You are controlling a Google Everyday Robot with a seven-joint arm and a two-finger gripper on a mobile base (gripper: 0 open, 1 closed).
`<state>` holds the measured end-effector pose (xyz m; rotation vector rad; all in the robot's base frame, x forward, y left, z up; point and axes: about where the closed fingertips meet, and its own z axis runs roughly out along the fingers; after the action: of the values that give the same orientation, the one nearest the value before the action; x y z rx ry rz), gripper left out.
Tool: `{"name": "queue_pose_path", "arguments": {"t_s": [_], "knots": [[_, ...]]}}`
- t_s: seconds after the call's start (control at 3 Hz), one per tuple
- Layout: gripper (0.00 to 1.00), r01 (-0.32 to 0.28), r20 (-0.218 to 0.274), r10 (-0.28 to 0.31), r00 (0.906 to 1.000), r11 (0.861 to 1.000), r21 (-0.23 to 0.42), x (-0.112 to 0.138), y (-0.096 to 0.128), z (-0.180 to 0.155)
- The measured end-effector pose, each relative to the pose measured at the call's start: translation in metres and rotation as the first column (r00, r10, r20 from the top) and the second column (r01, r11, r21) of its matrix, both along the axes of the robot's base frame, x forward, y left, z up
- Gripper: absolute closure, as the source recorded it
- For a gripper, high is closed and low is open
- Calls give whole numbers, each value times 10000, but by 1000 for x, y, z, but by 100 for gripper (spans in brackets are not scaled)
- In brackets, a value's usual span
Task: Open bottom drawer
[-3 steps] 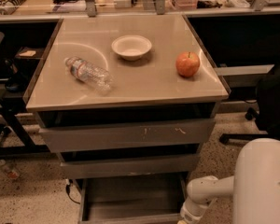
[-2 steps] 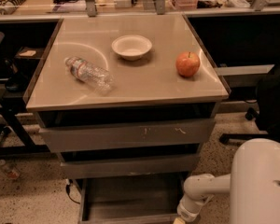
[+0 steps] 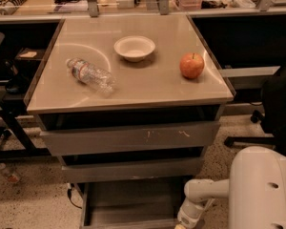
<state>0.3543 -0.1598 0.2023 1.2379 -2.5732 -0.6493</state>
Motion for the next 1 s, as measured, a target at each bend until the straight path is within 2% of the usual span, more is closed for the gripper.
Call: {"name": "queue_pose_path", "arguments": {"t_s": [0.33, 0.67, 1.0], "knots": [[0, -4, -71, 4, 10000, 10000, -14, -2, -1, 2], [0, 15, -324, -17, 9995, 10000, -55, -15, -4, 3], [0, 217, -505, -237, 9984, 9989, -405, -42, -17, 9]]}}
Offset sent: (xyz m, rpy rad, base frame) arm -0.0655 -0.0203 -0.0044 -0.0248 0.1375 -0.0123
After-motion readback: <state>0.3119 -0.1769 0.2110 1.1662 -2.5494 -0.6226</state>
